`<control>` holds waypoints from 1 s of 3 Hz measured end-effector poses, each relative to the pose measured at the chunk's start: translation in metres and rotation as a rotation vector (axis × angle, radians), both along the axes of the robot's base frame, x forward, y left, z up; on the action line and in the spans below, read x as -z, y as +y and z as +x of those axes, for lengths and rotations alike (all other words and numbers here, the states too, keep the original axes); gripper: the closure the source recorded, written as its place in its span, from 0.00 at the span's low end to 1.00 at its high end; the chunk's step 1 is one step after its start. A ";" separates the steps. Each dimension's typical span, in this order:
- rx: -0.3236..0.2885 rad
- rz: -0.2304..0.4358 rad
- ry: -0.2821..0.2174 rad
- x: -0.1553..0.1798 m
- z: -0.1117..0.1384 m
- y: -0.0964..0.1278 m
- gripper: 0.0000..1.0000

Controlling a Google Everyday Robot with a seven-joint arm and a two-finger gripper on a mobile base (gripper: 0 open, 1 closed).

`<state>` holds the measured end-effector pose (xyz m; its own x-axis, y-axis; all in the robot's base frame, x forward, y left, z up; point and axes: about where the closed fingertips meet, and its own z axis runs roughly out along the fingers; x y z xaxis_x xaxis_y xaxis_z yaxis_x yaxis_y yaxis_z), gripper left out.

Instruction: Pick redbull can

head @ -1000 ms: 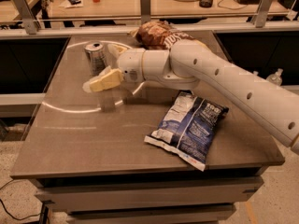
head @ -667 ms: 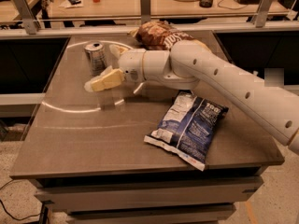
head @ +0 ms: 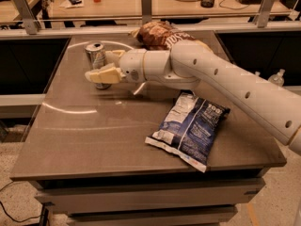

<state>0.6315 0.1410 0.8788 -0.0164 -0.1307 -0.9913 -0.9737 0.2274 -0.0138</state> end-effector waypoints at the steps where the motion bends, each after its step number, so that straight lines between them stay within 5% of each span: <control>1: -0.005 -0.011 -0.004 0.000 -0.002 -0.002 0.64; 2: -0.024 0.002 -0.003 -0.008 -0.005 -0.003 0.88; 3: -0.090 0.045 0.000 -0.032 -0.012 0.007 1.00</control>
Offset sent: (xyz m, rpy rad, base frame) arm -0.0071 -0.0117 0.0190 0.0214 -0.0014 0.0402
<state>0.6199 0.1477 0.9109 -0.0071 -0.0870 -0.9962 -0.9902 0.1398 -0.0052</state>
